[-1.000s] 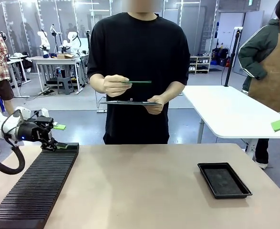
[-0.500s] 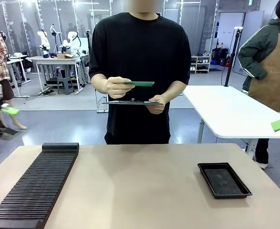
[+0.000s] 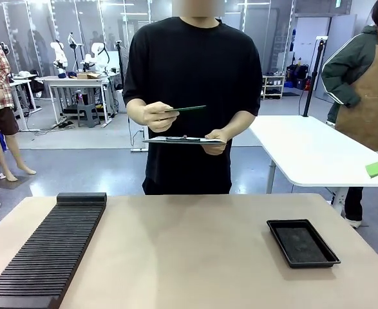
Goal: Inspect the PCB.
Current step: Pick up the Blank PCB that the human is holding.
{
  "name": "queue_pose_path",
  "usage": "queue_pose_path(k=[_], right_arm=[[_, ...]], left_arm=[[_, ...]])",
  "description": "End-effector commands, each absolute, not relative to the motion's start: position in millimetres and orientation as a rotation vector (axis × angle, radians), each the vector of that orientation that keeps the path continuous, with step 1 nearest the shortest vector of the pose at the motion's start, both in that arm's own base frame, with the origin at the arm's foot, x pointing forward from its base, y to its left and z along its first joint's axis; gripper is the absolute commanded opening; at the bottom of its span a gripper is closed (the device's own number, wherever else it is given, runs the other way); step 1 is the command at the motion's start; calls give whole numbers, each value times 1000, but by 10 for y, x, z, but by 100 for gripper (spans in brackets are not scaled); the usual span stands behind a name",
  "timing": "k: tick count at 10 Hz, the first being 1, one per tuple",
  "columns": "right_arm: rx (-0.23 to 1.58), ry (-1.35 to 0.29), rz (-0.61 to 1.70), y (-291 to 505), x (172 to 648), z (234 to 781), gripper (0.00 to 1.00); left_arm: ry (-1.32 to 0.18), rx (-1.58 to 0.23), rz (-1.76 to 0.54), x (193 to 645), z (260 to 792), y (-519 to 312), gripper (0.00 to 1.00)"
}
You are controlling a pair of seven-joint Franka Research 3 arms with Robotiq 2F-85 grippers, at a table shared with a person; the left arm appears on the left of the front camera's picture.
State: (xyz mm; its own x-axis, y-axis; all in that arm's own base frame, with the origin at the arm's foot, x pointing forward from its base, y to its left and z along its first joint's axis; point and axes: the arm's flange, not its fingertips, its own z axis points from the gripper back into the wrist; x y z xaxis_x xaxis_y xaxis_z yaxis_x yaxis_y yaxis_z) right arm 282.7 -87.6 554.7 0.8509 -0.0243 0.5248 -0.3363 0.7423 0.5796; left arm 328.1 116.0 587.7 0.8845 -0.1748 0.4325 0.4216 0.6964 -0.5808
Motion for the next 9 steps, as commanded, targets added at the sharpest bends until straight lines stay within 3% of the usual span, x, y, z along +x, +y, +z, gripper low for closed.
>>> queue_pose_path(k=[1, 9], right_arm=[[727, -545, 197, -891, 2820, 5546, 100], [727, -545, 197, -891, 2820, 5546, 100]], left_arm=[[-384, -688, -319, 3223, 5637, 958, 100], [-379, -709, -343, 3203, 5819, 1103, 100]])
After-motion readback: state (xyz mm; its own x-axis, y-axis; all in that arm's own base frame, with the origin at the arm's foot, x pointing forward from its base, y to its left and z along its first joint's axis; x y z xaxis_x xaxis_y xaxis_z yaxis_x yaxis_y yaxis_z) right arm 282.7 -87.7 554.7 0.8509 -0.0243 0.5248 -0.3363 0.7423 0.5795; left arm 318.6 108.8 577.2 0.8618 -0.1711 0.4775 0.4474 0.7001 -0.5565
